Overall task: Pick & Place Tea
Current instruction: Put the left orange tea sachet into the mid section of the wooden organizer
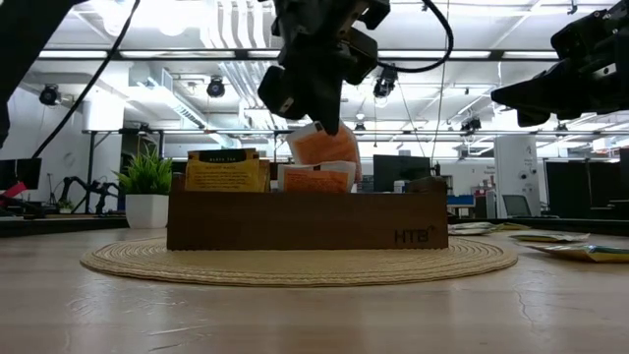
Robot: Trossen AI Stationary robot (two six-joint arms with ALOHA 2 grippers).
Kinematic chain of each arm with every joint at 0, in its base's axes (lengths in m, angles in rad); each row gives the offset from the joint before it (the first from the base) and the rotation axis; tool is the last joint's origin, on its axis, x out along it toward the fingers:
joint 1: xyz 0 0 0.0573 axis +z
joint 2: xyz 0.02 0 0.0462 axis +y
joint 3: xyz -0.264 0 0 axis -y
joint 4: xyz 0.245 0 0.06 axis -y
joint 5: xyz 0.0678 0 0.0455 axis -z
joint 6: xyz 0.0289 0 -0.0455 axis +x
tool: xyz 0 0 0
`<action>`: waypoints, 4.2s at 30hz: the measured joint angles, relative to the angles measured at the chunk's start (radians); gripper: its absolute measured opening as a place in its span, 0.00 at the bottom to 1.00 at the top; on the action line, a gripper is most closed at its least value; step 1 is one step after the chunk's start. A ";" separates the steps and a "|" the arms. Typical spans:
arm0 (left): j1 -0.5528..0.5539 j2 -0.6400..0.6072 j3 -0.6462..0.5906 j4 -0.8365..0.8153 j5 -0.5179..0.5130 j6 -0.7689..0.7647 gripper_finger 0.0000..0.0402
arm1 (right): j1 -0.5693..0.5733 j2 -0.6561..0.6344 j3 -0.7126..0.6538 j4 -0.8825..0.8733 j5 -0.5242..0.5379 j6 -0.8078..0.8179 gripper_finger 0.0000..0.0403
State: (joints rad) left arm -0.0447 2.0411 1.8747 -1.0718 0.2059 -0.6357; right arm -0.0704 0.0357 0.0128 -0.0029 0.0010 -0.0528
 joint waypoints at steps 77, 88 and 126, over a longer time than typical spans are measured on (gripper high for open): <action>-0.052 0.002 -0.011 -0.080 0.153 -0.085 0.76 | 0.000 0.000 0.000 0.000 0.001 0.000 0.02; -0.035 0.002 0.022 -0.032 0.116 0.052 0.76 | 0.000 0.000 0.000 0.000 0.001 0.000 0.02; -0.104 0.002 -0.028 0.049 -0.139 0.064 0.76 | 0.000 0.000 0.000 0.000 0.001 0.000 0.02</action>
State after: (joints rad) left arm -0.1484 2.0434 1.8466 -1.0233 0.0666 -0.5714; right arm -0.0704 0.0353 0.0131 -0.0029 0.0017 -0.0528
